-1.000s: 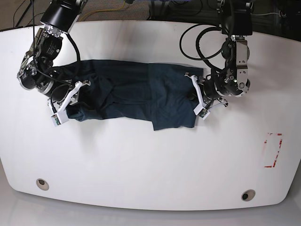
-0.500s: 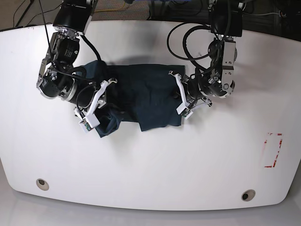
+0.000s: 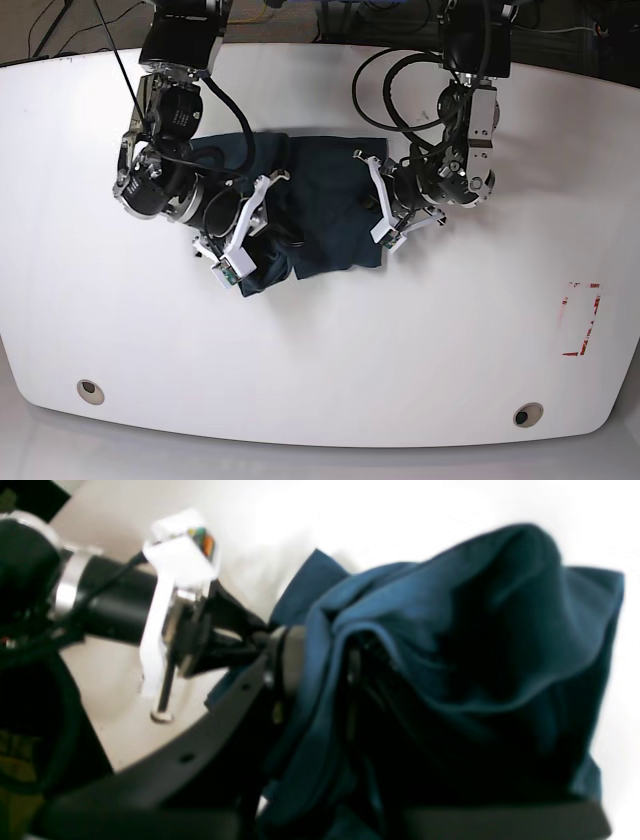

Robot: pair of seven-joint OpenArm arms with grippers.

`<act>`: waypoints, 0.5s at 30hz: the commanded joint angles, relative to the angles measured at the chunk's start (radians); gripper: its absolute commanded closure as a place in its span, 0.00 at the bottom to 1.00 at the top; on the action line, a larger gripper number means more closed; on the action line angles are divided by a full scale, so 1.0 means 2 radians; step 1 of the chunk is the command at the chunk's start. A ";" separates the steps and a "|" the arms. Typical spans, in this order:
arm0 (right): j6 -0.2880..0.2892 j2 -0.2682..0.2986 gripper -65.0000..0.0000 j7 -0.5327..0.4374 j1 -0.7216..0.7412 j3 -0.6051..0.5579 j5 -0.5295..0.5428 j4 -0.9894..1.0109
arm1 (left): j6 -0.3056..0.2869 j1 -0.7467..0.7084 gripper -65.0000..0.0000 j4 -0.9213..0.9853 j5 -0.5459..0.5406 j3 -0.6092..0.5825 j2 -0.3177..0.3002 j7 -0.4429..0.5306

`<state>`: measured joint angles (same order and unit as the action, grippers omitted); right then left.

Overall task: Layout the t-shirt on the table in an organized manner, then fold the t-shirt properly
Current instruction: 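Fold the strip ends inward toward each other with both grippers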

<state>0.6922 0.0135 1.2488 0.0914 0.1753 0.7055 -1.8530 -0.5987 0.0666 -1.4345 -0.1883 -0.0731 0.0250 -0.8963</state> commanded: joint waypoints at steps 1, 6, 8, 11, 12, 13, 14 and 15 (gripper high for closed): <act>0.003 -0.003 0.86 -0.019 0.009 -0.005 0.012 0.003 | 0.001 0.002 0.94 -0.002 0.006 -0.001 0.002 -0.015; 0.003 -0.005 0.86 -0.020 0.011 -0.005 0.013 0.023 | 0.001 -0.001 0.94 -0.002 0.006 -0.002 0.006 -0.015; 0.003 -0.012 0.86 -0.021 0.011 -0.005 0.013 0.029 | 0.001 -0.001 0.94 -0.002 0.006 -0.002 0.006 -0.015; 0.003 -0.018 0.86 -0.028 0.012 -0.005 0.013 0.032 | 0.001 -0.001 0.94 -0.002 0.006 -0.002 0.006 -0.015; 0.003 -0.019 0.86 -0.031 0.014 -0.005 0.013 0.032 | 0.001 -0.001 0.94 -0.002 0.006 -0.002 0.006 -0.015; 0.003 -0.020 0.86 -0.032 0.015 -0.005 0.013 0.032 | 0.001 -0.001 0.94 -0.002 0.006 -0.002 0.006 -0.015; 0.003 -0.021 0.86 -0.032 0.018 -0.005 0.013 0.032 | 0.001 -0.001 0.94 -0.002 0.006 -0.002 0.006 -0.015; 0.003 -0.021 0.85 -0.032 0.018 -0.005 0.013 0.032 | 0.001 -0.001 0.94 -0.002 0.006 -0.002 0.006 -0.015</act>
<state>0.6918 -0.0238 1.2228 0.0971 0.1658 0.7025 -1.7733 -0.5987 0.0628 -1.4342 -0.1879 -0.0731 0.0357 -0.8963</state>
